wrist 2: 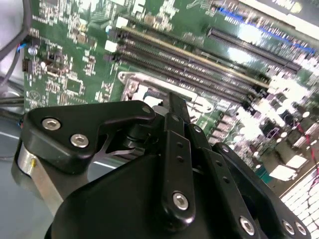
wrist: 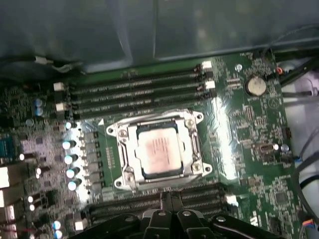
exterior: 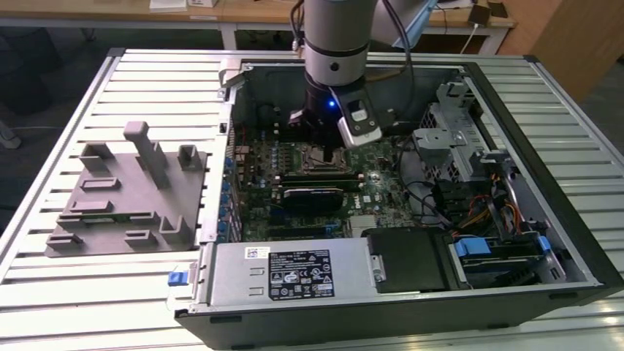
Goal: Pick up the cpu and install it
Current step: 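Install the second cpu locking lever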
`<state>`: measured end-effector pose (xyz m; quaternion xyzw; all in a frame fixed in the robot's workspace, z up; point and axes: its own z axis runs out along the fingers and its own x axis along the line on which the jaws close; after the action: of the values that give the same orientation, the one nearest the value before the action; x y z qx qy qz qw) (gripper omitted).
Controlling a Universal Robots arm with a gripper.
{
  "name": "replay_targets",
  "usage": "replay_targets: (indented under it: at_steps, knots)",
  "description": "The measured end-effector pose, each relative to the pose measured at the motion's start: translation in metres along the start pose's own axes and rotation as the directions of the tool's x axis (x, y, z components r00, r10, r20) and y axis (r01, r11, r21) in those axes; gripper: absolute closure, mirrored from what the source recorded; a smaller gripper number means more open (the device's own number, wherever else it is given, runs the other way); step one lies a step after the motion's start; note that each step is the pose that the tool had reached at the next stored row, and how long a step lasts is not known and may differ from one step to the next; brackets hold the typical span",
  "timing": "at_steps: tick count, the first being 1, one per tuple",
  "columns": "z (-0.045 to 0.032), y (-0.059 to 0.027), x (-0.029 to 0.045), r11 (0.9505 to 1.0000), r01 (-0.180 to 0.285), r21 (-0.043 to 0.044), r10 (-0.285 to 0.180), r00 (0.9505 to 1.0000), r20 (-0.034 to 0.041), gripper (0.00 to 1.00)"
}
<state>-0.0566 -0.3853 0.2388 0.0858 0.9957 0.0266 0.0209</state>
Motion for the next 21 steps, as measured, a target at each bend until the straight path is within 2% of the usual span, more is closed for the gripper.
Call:
replay_targets:
  at_steps: [4, 10, 13, 21]
  knots:
    - [0.0002, -0.005, -0.0006, 1.0, 0.005, -0.0007, -0.005, 1.0, -0.0004, 0.89]
    - [0.0023, -0.0057, 0.002, 0.9972, 0.075, -0.0035, -0.075, 0.9972, -0.0043, 0.89]
    - [0.0041, -0.0065, 0.0059, 0.9956, 0.094, -0.0043, -0.094, 0.9956, -0.0053, 0.89]
    - [0.0063, -0.0085, 0.0175, 0.9952, 0.097, -0.0045, -0.097, 0.9952, -0.0054, 0.89]
